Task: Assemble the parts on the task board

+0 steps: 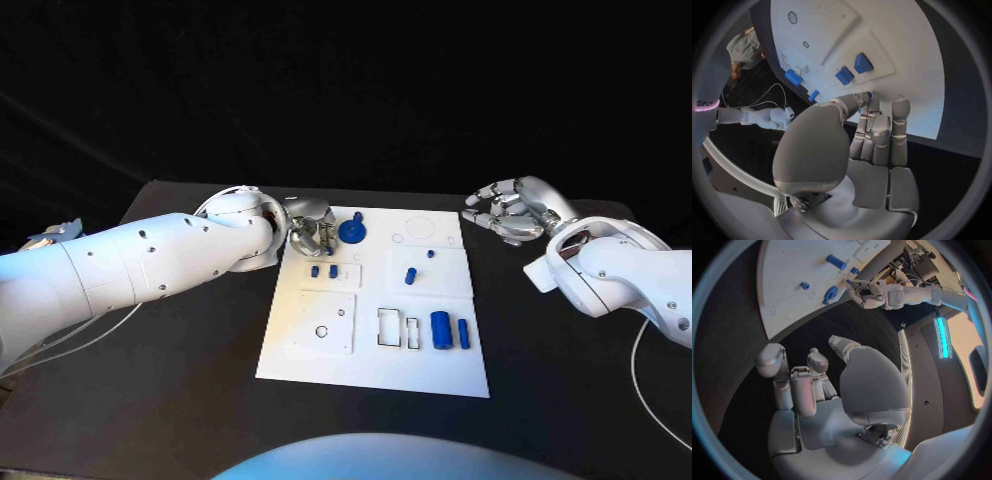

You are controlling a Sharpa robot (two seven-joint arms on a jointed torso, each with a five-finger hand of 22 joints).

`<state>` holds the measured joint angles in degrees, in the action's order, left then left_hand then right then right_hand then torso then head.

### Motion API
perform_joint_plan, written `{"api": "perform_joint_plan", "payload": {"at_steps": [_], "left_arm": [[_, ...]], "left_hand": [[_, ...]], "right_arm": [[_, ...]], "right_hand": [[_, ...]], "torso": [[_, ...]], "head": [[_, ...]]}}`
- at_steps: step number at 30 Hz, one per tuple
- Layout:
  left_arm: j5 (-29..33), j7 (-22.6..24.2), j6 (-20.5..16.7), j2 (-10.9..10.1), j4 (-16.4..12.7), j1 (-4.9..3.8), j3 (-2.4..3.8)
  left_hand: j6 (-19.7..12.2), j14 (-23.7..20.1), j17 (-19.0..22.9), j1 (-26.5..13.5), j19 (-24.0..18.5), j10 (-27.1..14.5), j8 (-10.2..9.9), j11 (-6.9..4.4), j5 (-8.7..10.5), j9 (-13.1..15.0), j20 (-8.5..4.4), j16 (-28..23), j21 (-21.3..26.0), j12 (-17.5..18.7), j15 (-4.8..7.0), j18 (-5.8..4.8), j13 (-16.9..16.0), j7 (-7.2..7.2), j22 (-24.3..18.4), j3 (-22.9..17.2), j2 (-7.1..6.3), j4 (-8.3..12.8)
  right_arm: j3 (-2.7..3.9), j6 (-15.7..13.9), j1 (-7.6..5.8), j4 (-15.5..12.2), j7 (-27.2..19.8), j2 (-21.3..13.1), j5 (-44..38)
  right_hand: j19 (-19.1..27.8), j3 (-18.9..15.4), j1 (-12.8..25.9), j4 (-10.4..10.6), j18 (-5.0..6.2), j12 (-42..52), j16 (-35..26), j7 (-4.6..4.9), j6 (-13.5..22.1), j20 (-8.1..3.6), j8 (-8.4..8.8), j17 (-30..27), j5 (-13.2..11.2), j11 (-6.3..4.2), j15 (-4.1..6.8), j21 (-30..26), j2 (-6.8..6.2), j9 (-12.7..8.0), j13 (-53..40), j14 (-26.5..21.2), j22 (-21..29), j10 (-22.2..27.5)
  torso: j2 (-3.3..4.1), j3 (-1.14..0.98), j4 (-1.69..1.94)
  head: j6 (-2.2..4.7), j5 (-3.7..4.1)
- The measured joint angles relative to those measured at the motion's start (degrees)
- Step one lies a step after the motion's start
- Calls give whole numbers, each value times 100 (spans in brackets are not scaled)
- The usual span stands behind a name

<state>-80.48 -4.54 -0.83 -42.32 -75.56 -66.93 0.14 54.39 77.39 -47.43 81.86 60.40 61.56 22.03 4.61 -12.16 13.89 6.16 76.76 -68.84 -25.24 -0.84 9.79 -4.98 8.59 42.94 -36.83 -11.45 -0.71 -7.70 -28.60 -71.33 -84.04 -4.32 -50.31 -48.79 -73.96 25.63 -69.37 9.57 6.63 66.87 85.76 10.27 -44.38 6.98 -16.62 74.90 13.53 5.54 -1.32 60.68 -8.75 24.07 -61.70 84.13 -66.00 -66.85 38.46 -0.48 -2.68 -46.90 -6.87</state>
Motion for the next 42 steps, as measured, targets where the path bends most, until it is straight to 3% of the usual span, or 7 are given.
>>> {"api": "perform_joint_plan", "payload": {"at_steps": [19, 28, 42], "left_arm": [[9, -4, 27, 15, 24, -4, 3], [10, -16, 28, 10, 35, -2, 0], [13, -30, 16, 4, 35, -2, 0]], "left_hand": [[42, -21, 2, -13, -63, 21, -24, -20, 0, 1, 19, 0, 49, 30, 21, 0, -13, -1, -82, 49, 13, -14], [-385, -43, 57, -138, -188, -46, -376, 45, -1, -109, 39, 0, 162, 164, 0, 0, -43, 69, -251, 102, -91, 9], [-422, -83, 114, -137, -237, -74, -393, 73, -1, -120, 30, 0, 200, 163, 0, 0, -49, 92, -326, 134, -91, 8]], "right_arm": [[0, -3, 0, 3, 0, 0, 0], [0, -5, 0, 2, 0, -3, 0], [0, -9, 0, 1, -2, -1, 0]], "right_hand": [[0, 0, 0, 0, 0, 0, 0, 0, 0, 0, 0, 4, 0, 0, 0, 0, 0, -5, 0, 0, 0, 0], [0, 0, 0, 0, 0, 0, 0, 0, 0, 0, 1, 4, 0, 0, 0, 0, 0, -4, 0, 0, 0, 0], [0, 0, 0, 0, 0, 0, 0, 0, 0, 0, 1, 3, 0, 0, 0, 0, 0, -4, 0, 0, 0, 0]], "torso": [[2, 0, 1], [2, 0, 1], [0, 0, 1]], "head": [[4, 4], [0, 7], [7, 9]]}}
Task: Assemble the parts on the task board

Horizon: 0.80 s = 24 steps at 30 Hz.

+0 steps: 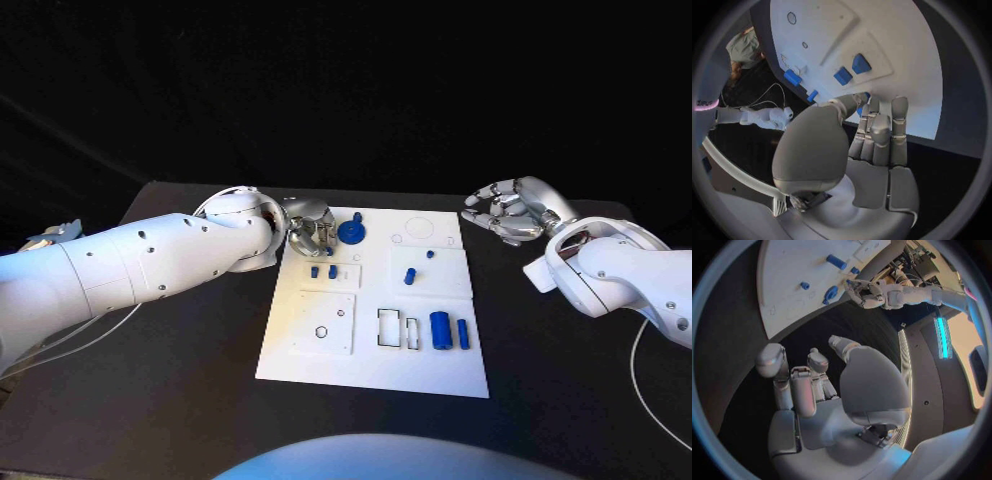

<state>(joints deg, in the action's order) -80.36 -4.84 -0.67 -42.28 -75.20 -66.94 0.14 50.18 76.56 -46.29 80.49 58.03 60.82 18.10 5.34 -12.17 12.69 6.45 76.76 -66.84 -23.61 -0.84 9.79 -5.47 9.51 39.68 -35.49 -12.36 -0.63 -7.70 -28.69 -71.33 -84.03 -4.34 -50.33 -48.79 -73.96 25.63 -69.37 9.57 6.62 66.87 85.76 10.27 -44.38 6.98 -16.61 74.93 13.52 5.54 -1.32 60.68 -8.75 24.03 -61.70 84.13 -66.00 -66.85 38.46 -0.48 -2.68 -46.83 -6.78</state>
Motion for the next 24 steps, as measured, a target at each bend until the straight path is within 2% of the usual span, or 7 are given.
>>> {"api": "perform_joint_plan", "payload": {"at_steps": [10, 17, 24], "left_arm": [[6, -10, 0, -13, -1, 2, -2], [12, -19, 4, -24, -4, 2, -2], [18, -27, 3, -37, -8, 2, -2]], "left_hand": [[0, -21, 19, -29, -20, 0, 0, 0, 0, 0, 20, -26, 23, 21, -20, 0, -12, 0, -40, 24, -30, -24], [0, -53, 46, -150, -82, -83, -49, 19, 0, 0, 41, -27, 113, 54, -53, 1, -27, 0, -153, 118, -151, -118], [0, -83, 47, -172, -82, -82, -49, 19, 0, 1, 41, -27, 137, 54, -41, 1, -34, 0, -171, 134, -173, -135]], "right_arm": [[0, -2, 0, 1, 0, -1, 0], [0, -3, 0, 4, 0, -1, 0], [0, -3, 1, 6, -1, 0, 0]], "right_hand": [[0, 0, 0, 0, 0, 0, 0, 0, 0, 0, 0, -1, 0, 0, 0, 0, 0, 0, 0, 0, 0, 0], [0, 0, 0, 0, 0, 0, 0, 0, 0, 0, 0, -1, 0, 0, 0, 0, 0, 1, 0, 0, 0, 0], [0, 0, 0, 0, 0, 0, 0, 0, 0, 0, 0, -1, 0, 0, 0, 0, 0, 1, 0, 0, 0, 0]], "torso": [[1, 1, 1], [1, 3, 4], [2, 5, 5]], "head": [[0, 4], [-5, 5], [-4, 4]]}}
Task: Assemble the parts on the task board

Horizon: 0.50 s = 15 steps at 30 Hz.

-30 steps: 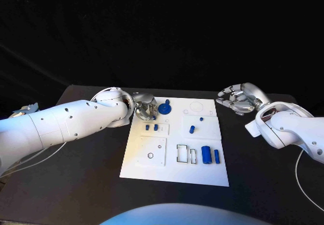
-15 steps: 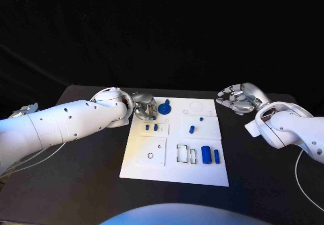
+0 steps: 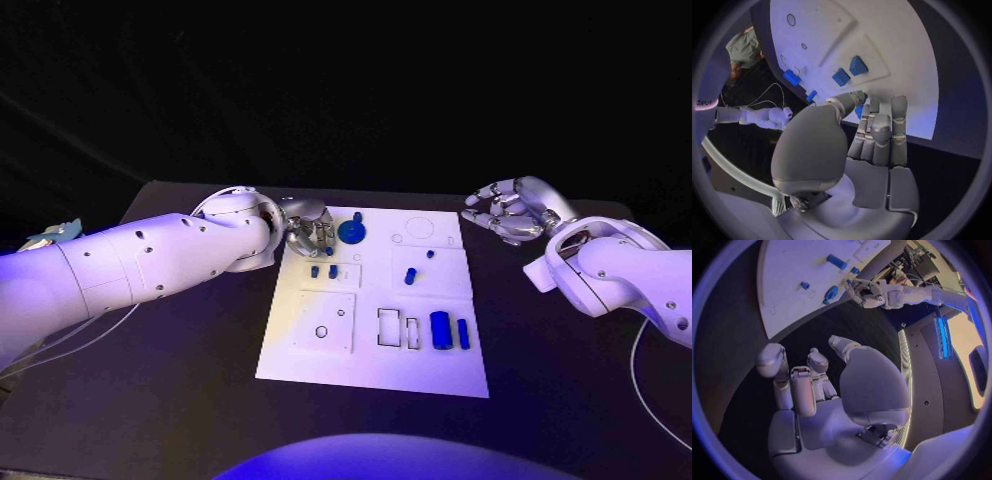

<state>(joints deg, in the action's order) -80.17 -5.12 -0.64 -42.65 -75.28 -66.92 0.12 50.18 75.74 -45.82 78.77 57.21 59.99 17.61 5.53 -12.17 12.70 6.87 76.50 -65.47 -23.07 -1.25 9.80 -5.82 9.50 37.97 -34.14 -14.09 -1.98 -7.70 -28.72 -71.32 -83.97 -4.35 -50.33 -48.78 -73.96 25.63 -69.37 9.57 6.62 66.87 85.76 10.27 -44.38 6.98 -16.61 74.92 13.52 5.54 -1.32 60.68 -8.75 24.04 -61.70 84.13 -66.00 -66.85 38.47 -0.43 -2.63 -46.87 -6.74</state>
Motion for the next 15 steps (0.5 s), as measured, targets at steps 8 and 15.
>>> {"api": "perform_joint_plan", "payload": {"at_steps": [8, 15], "left_arm": [[17, -7, -2, -67, -27, 0, 0], [160, -8, -43, -258, -88, 0, 6]], "left_hand": [[0, 0, 27, 0, -41, -39, 0, 3, 0, 0, 0, 0, 24, 27, 0, 0, -5, 0, -48, 16, 0, -16], [-93, -343, 653, 0, -193, -278, -79, 73, 0, -14, 50, -224, 212, 133, -63, -1, -5, 51, -267, 96, 0, -62]], "right_arm": [[0, 2, 0, 18, 1, 3, 0], [0, 38, 0, 54, 20, 1, -15]], "right_hand": [[0, -8, 0, 41, 0, 0, -22, 0, 0, 0, 0, 0, 0, 0, 0, -81, 0, -15, 47, 0, 24, 0], [860, 177, -286, -82, 315, -1574, -891, -24, 85, -26, -115, -732, 0, -17, 42, -1769, -74, -77, 1727, -172, 1235, 1170]], "torso": [[0, 2, -1], [-1, 5, 3]], "head": [[3, -2], [13, 18]]}}
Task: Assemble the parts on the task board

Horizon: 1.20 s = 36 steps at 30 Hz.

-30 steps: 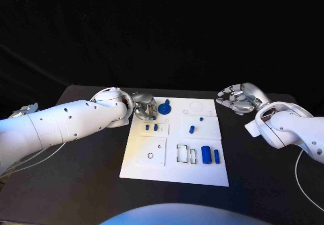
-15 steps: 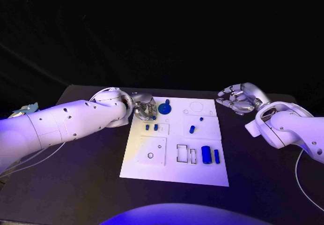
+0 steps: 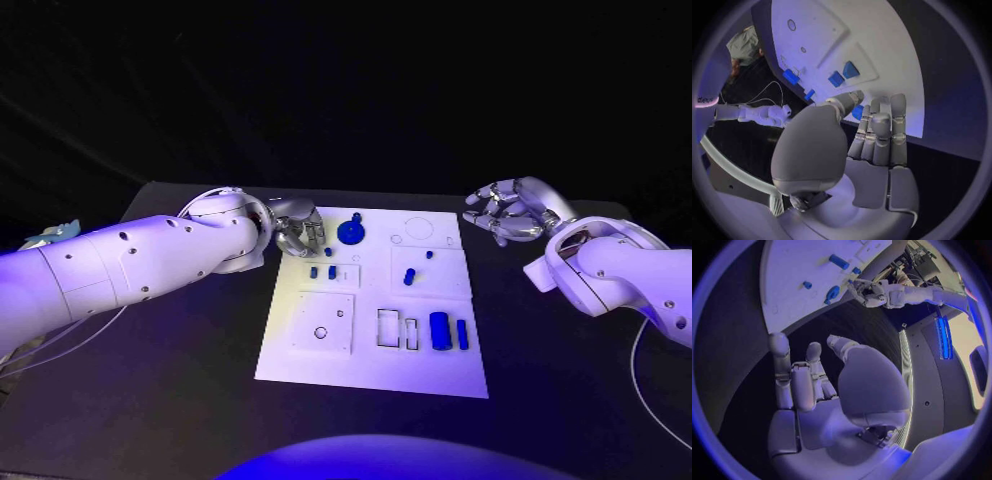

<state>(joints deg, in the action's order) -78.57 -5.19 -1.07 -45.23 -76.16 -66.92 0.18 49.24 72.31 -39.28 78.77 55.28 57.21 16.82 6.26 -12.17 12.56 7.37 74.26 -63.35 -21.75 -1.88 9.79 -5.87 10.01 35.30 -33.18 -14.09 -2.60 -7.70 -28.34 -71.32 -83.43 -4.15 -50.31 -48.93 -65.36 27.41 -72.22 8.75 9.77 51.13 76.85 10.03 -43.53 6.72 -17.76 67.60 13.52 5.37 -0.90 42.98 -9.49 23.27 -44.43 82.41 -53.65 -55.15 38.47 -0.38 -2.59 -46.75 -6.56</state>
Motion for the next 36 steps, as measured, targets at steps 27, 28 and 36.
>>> {"api": "perform_joint_plan", "payload": {"at_steps": [27, 28, 36], "left_arm": [[6160, 2177, -776, -809, -837, 48, 20], [6266, 2253, -762, -816, -862, 53, 19], [6856, 2732, -718, -854, -987, 70, 20]], "left_hand": [[417, -1806, 2113, -129, -859, 293, 229, -25, 0, 180, 248, -2462, 2004, -398, -142, -1, -71, -81, -1180, 291, 158, -213], [433, -1806, 2126, -128, -859, 342, 230, -36, 0, 189, 248, -2496, 2036, -360, -142, -1, -58, -81, -1206, 290, 158, -212], [453, -1783, 2159, -106, -775, 445, 234, -52, 0, 212, 247, -2594, 2110, -220, -119, -2, -10, -61, -1268, 275, 180, -165]], "right_arm": [[-2, 1277, 119, 37, 514, 382, -3399], [-2, 1288, 130, 37, 550, 402, -3502], [-2, 1282, 183, 70, 883, 616, -4091]], "right_hand": [[-149, 463, -273, -591, 0, -3463, -303, 57, -443, 85, -27, -325, -444, 145, -113, -274, -183, -356, 3002, -59, -72, -103], [-220, 463, -273, -591, -1, -3463, -234, 49, -451, 75, -27, -247, -444, 134, -110, -146, -183, -362, 3027, -14, -170, -147], [-519, 502, -273, -631, -13, -3516, 27, 49, -554, 47, -27, 77, -499, 100, -82, 440, -183, -393, 3156, 133, -609, -293]], "torso": [[3, 5, -18], [3, 1, -18], [8, -9, -11]], "head": [[202, 532], [207, 544], [203, 561]]}}
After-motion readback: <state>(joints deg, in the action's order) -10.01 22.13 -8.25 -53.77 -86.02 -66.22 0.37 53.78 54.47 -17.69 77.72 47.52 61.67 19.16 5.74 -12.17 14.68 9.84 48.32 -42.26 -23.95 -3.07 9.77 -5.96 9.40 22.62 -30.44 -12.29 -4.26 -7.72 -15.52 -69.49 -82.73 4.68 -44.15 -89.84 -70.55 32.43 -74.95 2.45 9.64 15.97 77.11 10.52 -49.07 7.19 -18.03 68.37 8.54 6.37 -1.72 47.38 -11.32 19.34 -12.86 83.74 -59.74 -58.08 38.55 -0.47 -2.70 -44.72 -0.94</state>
